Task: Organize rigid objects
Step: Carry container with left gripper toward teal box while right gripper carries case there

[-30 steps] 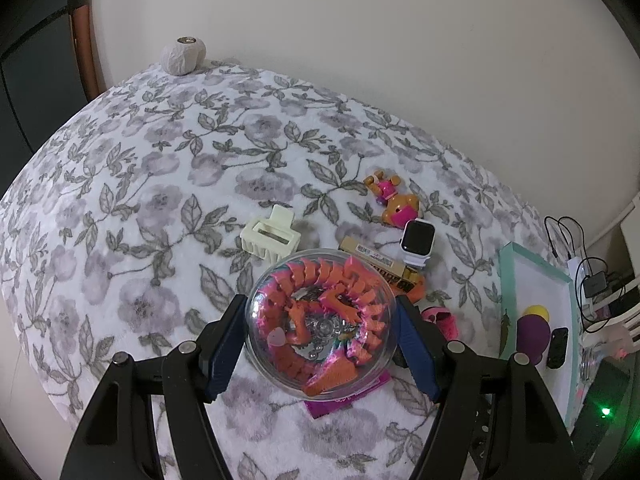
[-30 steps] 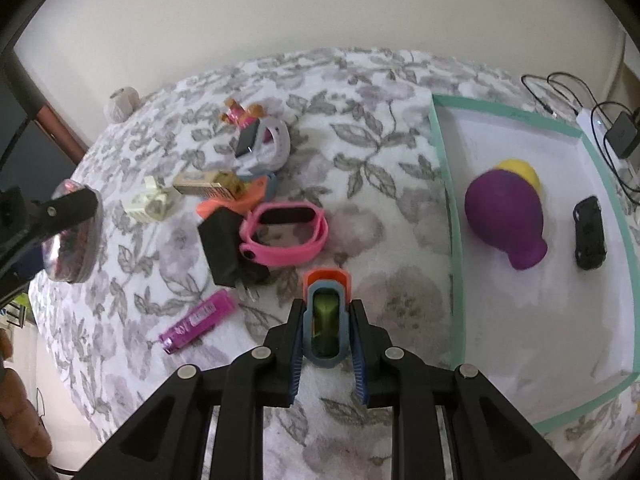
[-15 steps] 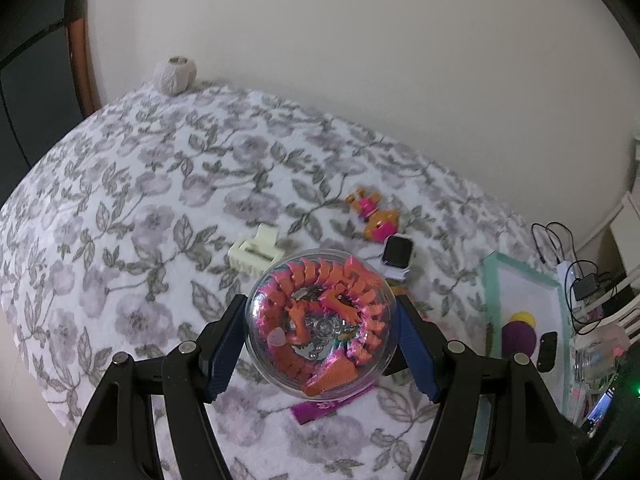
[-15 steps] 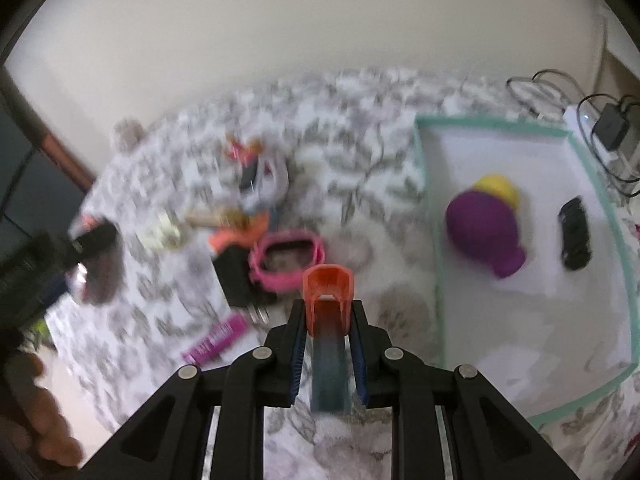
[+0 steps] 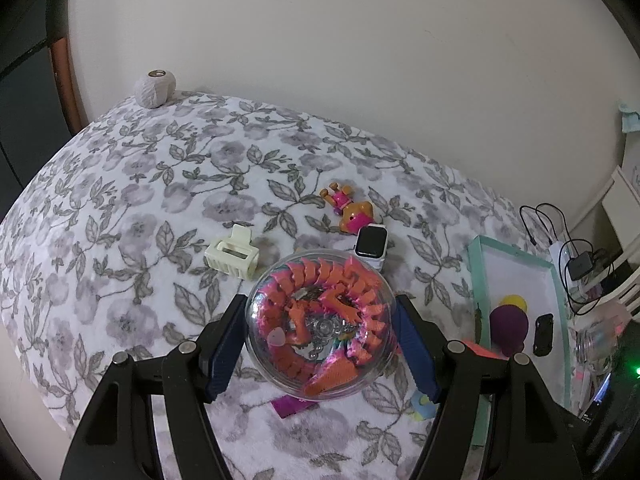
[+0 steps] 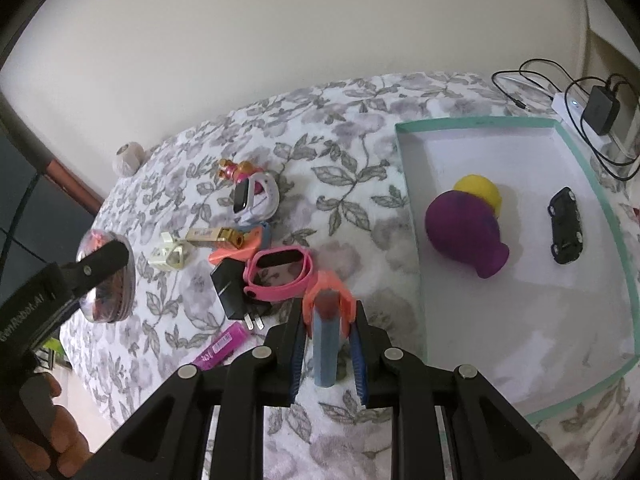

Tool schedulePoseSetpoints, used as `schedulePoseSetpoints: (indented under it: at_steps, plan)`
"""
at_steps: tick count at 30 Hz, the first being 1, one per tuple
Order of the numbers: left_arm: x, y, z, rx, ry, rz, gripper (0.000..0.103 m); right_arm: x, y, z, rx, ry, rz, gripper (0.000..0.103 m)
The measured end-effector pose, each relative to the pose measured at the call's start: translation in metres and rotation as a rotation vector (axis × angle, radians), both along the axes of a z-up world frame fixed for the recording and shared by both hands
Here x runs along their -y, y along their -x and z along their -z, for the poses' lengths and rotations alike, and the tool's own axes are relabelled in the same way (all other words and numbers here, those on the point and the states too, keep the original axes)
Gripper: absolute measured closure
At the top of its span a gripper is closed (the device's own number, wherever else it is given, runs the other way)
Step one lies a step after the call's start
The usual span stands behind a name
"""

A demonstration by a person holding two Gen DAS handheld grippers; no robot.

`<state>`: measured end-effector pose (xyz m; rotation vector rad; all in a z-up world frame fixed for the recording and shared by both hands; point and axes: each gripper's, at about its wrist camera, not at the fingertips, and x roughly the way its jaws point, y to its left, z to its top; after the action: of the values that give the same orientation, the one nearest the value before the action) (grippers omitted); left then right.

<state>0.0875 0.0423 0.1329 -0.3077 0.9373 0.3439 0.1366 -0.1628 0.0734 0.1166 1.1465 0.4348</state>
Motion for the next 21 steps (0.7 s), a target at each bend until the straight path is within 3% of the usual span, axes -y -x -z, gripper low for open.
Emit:
schedulePoseSetpoints:
  at_steps: [7, 15, 19, 21]
  plan:
    - [-0.004, 0.000, 0.001, -0.007, 0.013, -0.010, 0.030, -0.025, 0.010, 0.022, -0.019, 0.138, -0.079, 0.081]
    - [-0.006, -0.001, 0.004, -0.021, 0.031, -0.019, 0.030, -0.028, 0.012, 0.036, -0.052, 0.152, -0.106, 0.080]
    - [-0.007, -0.002, 0.004, -0.022, 0.032, -0.021, 0.030, -0.026, 0.010, 0.039, -0.065, 0.151, -0.090, 0.067]
    - [-0.007, -0.002, 0.005, -0.023, 0.032, -0.020, 0.030, -0.026, 0.009, 0.040, -0.069, 0.148, -0.084, 0.066]
